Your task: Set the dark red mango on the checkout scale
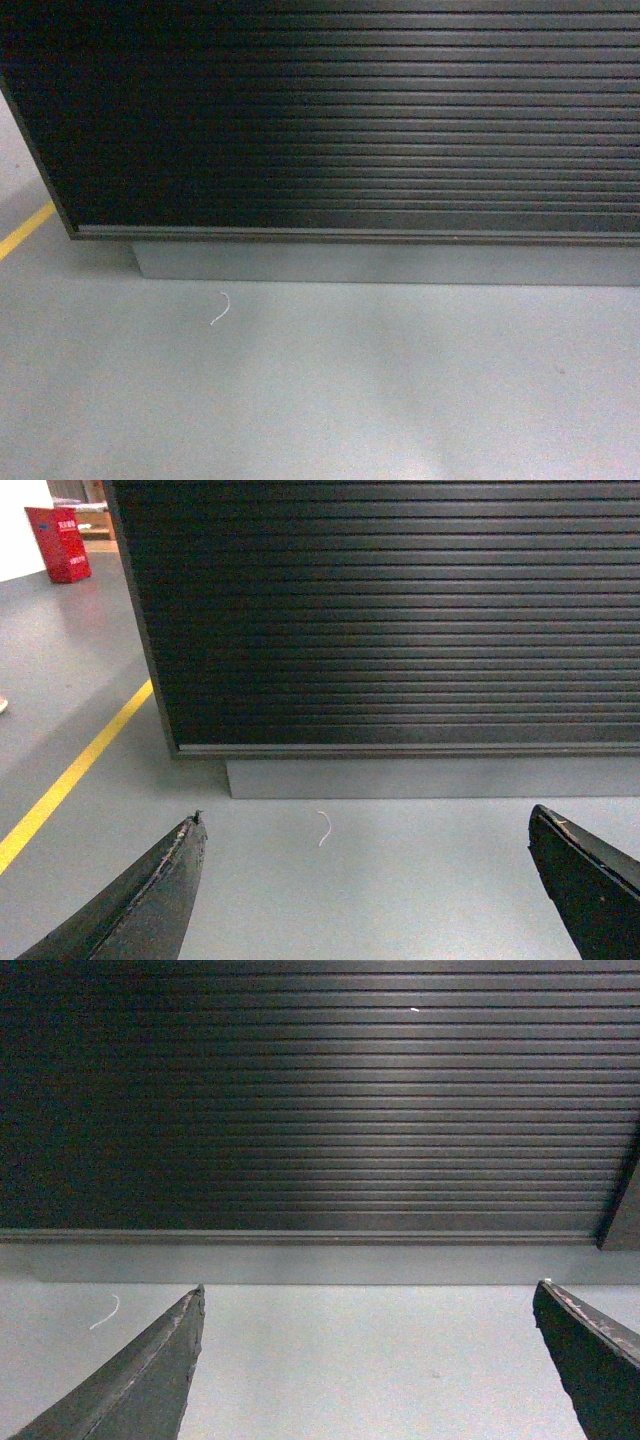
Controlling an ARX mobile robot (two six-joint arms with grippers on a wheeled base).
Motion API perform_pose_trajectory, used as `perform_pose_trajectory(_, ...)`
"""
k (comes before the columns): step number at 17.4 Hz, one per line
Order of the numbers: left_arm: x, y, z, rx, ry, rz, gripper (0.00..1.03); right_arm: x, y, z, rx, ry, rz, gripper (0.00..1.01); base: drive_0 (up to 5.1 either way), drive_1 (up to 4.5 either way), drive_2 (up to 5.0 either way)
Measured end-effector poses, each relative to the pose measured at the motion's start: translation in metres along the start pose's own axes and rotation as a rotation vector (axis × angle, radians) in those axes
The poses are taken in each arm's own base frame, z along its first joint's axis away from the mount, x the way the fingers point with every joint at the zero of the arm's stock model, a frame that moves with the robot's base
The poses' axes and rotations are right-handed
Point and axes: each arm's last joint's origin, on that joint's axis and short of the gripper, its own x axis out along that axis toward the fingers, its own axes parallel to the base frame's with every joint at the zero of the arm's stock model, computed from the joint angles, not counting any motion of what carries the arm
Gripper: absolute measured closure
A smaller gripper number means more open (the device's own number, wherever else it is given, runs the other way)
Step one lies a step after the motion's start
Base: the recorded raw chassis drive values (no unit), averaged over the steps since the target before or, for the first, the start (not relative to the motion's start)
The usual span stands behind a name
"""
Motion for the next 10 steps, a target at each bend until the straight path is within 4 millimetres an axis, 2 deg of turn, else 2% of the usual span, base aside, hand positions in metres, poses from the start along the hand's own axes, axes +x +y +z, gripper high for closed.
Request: perform_pose_trajectory(10,0.0,0.0,-0.0002,0.0,0.002,0.0,0.05,0.0,0.0,-0.0002,0.0,0.002,0.0,0.03,0.0,2.69,-2.7)
